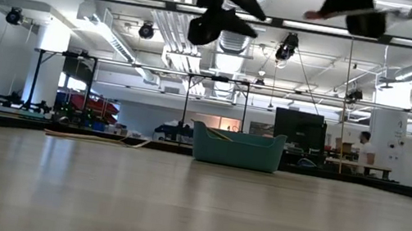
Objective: Sort silverware by color (type)
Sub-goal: Put the orange fork into the white bin
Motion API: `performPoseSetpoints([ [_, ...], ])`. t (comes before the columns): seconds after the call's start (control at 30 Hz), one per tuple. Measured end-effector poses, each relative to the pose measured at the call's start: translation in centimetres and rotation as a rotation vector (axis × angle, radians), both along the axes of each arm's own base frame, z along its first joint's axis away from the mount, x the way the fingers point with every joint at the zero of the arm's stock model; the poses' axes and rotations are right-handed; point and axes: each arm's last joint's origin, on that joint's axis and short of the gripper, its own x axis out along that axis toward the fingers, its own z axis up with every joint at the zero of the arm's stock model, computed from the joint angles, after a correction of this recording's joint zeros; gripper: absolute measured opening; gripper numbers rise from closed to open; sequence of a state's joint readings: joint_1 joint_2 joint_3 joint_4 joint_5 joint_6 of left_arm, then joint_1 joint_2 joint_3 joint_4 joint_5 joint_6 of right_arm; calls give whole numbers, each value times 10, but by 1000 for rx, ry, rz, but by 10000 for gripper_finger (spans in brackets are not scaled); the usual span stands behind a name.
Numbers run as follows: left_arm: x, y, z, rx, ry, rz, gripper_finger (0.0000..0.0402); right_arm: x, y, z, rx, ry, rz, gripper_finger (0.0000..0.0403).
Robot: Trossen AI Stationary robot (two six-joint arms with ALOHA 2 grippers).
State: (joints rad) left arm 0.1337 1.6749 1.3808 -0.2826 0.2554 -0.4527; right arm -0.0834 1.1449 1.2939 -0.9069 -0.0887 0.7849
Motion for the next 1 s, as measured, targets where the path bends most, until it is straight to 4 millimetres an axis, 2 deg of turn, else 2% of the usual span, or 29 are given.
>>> performPoseSetpoints([
  [0.13,-5,0,-8,2,95,-5,125,-15,34,0,146,99,191,9],
  [0.27,-7,-2,-10,1,130,-8,125,-33,74,-7,186,259,290,9],
  [0.5,-8,-4,-11,0,141,-14,125,-43,139,-35,42,343,458,9],
  [0.73,-8,-4,-11,-12,145,-1,125,-35,172,-73,-31,386,561,9],
  [0.9,-8,-4,-11,-44,153,21,125,-27,190,-96,11,289,659,9],
  [1.0,-8,-5,-12,-65,159,31,125,-26,197,-103,35,226,684,9],
])
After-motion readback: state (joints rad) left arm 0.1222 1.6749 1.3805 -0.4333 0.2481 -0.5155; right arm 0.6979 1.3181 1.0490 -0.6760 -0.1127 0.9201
